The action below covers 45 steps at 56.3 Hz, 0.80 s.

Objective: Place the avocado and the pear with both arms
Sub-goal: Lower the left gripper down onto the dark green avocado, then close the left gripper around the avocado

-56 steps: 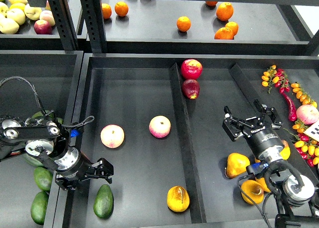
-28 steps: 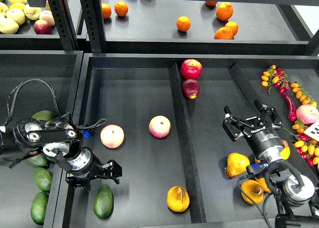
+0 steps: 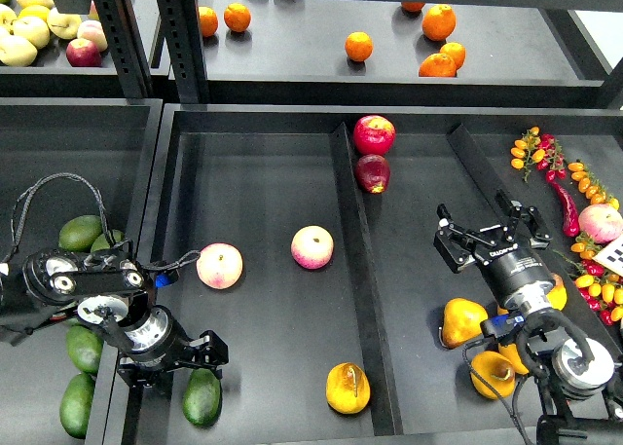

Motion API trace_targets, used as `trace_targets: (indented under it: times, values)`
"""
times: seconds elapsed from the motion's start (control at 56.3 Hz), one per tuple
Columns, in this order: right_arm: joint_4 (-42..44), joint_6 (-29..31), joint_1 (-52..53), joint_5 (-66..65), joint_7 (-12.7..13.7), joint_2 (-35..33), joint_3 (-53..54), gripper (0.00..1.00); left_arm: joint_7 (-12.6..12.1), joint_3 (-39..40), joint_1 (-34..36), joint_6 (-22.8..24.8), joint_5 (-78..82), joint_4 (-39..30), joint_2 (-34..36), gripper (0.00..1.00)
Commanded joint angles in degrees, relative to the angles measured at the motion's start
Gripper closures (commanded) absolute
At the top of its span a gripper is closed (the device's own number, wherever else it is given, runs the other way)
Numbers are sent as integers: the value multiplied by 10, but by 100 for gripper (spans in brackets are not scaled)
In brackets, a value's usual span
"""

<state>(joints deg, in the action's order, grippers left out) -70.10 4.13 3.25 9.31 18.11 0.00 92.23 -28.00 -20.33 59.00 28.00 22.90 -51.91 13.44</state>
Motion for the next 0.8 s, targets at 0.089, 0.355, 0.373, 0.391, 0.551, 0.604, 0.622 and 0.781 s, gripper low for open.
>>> trace_targets:
  times: [0.089,0.355,0.373,0.391,0.551,0.604,0.622,0.781]
  values:
    - [0,0,-1,0,0,0,1,0,0,-3,-1,0,0,19,-20,1]
    - [-1,1,-1,0,0,0,1,0,0,-9,-12,0,0,21,-32,1]
    - [-1,1,-1,0,0,0,1,0,0,-9,-12,0,0,21,-32,1]
    - [-1,1,-1,1,0,0,1,0,0,-9,-12,0,0,21,-32,1]
    - [-2,0,0,1,0,0,1,0,0,-9,-13,0,0,21,-32,3]
    - [-2,0,0,1,1,0,1,0,0,-9,-13,0,0,22,-32,4]
    - [-2,1,0,1,0,0,1,0,0,-10,-13,0,1,21,-32,4]
    - [-1,1,0,1,0,0,1,0,0,-11,-13,0,5,25,-32,11]
